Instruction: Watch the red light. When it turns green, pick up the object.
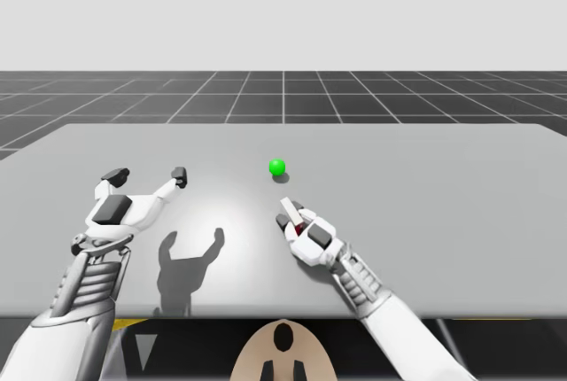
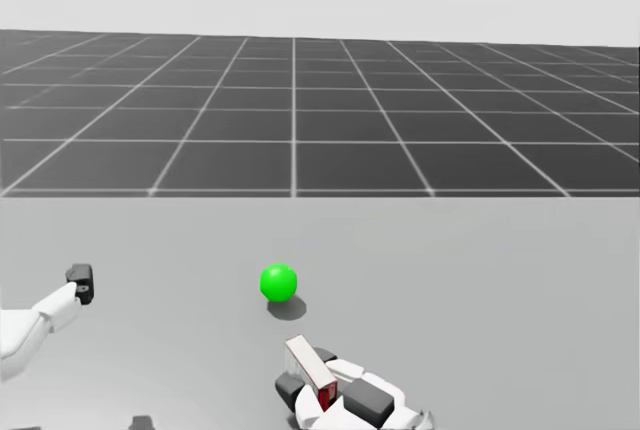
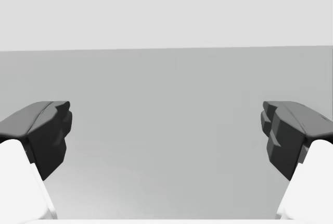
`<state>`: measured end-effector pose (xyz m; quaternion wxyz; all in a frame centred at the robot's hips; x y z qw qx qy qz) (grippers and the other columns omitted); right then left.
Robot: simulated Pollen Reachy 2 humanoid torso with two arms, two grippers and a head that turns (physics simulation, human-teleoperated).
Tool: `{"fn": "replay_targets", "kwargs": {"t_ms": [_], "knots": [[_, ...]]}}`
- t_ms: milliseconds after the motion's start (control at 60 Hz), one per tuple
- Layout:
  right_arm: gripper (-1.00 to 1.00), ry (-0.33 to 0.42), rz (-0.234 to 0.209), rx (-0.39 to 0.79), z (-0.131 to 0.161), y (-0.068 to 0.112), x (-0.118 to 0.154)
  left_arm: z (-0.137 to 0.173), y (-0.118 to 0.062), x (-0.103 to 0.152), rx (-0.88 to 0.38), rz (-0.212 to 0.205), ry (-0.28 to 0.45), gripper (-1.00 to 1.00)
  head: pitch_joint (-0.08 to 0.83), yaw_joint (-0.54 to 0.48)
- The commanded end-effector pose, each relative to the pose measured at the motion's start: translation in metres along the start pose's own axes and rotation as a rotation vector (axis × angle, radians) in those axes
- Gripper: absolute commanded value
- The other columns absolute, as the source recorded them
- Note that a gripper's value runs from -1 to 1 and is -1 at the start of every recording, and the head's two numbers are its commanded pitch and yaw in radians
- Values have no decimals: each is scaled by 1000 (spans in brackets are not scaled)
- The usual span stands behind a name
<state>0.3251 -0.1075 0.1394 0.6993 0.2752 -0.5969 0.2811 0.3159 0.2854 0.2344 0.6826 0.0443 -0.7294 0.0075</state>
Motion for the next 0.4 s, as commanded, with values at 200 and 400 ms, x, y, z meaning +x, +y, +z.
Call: {"fn": "replay_targets", "kwargs": {"t_ms": [200, 400], "knots": [[1000, -265, -10, -2, 23, 27, 117, 0, 0, 1, 2, 0, 3, -1000, 255, -58], [1000, -460, 18, -53, 54, 43, 183, 0, 1, 1, 4, 1, 1, -1000, 245, -57]]}}
